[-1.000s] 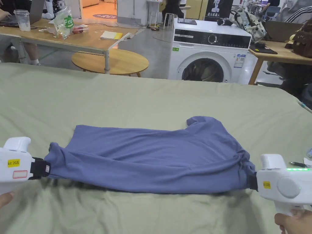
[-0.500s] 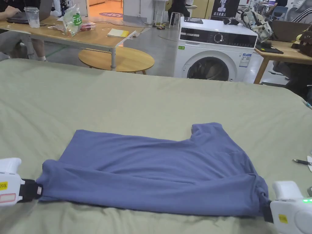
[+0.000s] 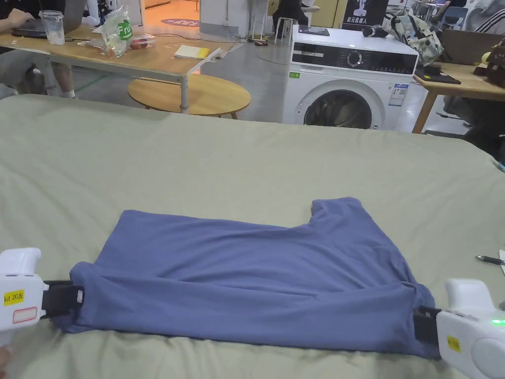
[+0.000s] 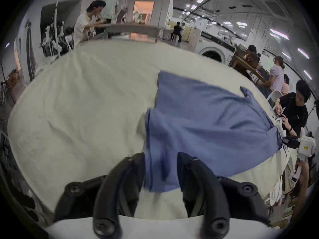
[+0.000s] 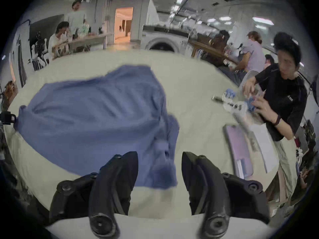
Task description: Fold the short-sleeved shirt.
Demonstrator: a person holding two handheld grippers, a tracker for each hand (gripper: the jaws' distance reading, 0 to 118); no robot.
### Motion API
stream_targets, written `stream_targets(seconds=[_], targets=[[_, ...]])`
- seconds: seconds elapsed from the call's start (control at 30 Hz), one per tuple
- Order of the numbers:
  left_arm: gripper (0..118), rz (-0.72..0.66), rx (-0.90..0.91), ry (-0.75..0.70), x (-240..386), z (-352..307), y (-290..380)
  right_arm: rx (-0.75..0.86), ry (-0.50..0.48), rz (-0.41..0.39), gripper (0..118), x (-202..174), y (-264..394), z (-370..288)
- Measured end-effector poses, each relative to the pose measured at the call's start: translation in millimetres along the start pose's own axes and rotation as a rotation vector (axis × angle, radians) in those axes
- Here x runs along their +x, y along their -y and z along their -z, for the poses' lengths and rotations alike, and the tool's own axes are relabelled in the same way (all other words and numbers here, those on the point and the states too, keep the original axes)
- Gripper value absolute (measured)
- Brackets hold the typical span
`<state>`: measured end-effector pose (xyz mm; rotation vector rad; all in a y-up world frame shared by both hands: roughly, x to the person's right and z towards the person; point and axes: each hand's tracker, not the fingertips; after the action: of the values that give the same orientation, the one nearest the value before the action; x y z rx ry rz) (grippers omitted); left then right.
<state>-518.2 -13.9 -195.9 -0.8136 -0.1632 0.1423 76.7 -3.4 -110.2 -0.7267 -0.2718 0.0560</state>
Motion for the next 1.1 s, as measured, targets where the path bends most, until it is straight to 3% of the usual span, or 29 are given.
stream_targets(seconds=[0.3, 0.33, 0.37, 0.43, 0.47, 0.5, 0.77, 1.1], targets=[[38, 0.185, 0.380, -0.036, 68, -21, -27, 0.384, -0.050, 0.094, 51, -56, -41, -25], [38, 0.190, 0.407, -0.035, 74, -20, -28, 0.406, -0.046, 0.099, 45, -66, -43, -26], [34, 0.199, 0.430, -0.041, 81, -20, -27, 0.436, -0.054, 0.106, 28, -74, -45, -26], [9, 0.216, 0.467, -0.063, 93, -18, -28, 0.465, -0.046, 0.107, 2, -89, -48, -26], [0, 0.229, 0.485, -0.089, 98, -16, -27, 0.479, -0.046, 0.107, 0, -97, -50, -28], [0, 0.232, 0.488, -0.097, 101, -15, -28, 0.494, -0.052, 0.106, 0, -102, -50, -28], [0, 0.177, 0.367, -0.069, 77, 21, -74, 0.466, -0.116, 0.112, 0, -123, -69, -11], [0, 0.015, -0.063, -0.016, 16, 131, -184, 0.333, -0.127, 0.079, 0, -131, -82, 38]])
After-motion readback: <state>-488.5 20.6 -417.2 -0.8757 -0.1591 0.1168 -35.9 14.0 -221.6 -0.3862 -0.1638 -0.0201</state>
